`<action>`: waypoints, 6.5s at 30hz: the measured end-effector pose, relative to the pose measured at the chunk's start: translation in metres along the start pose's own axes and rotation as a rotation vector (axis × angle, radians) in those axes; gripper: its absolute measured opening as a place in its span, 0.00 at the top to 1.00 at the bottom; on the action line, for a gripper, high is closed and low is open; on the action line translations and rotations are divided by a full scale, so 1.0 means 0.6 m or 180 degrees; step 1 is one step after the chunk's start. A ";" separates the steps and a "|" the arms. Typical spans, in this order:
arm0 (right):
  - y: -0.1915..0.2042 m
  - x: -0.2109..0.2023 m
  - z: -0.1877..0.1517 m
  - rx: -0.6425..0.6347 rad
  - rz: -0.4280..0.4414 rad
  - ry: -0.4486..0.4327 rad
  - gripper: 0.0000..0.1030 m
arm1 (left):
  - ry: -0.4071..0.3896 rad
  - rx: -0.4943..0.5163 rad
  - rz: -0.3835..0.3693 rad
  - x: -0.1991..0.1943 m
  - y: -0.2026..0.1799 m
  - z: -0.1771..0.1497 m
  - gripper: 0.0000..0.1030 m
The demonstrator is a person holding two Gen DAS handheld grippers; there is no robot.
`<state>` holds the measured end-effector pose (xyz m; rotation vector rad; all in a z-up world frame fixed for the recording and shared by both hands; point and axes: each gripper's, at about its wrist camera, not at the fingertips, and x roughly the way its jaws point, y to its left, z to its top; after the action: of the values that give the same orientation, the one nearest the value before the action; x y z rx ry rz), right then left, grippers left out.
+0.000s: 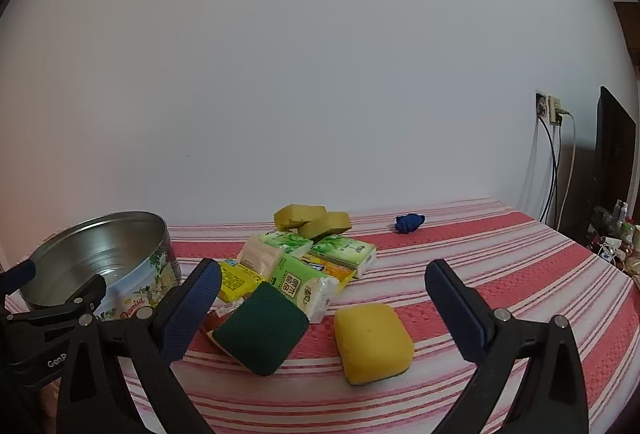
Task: Organize objects
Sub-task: 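Move both tools toward the sponges beside the silver tin, then grasp the green-and-yellow scrub sponge with left tool while right tool grasps the yellow sponge, then carry both sponges over the silver tin with both tools, then open both tools to drop the sponges into the tin, then grasp the red snack packet with the left tool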
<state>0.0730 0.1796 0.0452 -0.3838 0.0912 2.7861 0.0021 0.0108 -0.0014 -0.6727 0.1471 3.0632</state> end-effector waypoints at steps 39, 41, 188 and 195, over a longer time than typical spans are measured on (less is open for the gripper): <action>-0.182 0.032 -0.019 0.0449 -0.0070 0.0758 0.01 | 0.0258 0.0181 -0.0303 0.002 -0.084 0.000 0.00; -0.175 0.039 -0.021 0.0366 -0.0060 0.0829 0.01 | 0.0301 0.0196 -0.0370 -0.001 -0.092 -0.003 0.00; -0.066 0.121 0.008 0.0247 0.0398 0.0625 0.25 | -0.0056 0.0018 -0.0288 0.042 0.014 0.053 0.04; -0.102 0.117 0.011 0.0249 0.0317 0.0611 0.25 | -0.0020 0.0303 -0.0591 0.018 -0.070 0.049 0.05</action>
<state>0.0275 0.2601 0.0311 -0.6422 0.2703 2.8251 -0.0189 0.0551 0.0171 -0.6331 0.2160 2.8608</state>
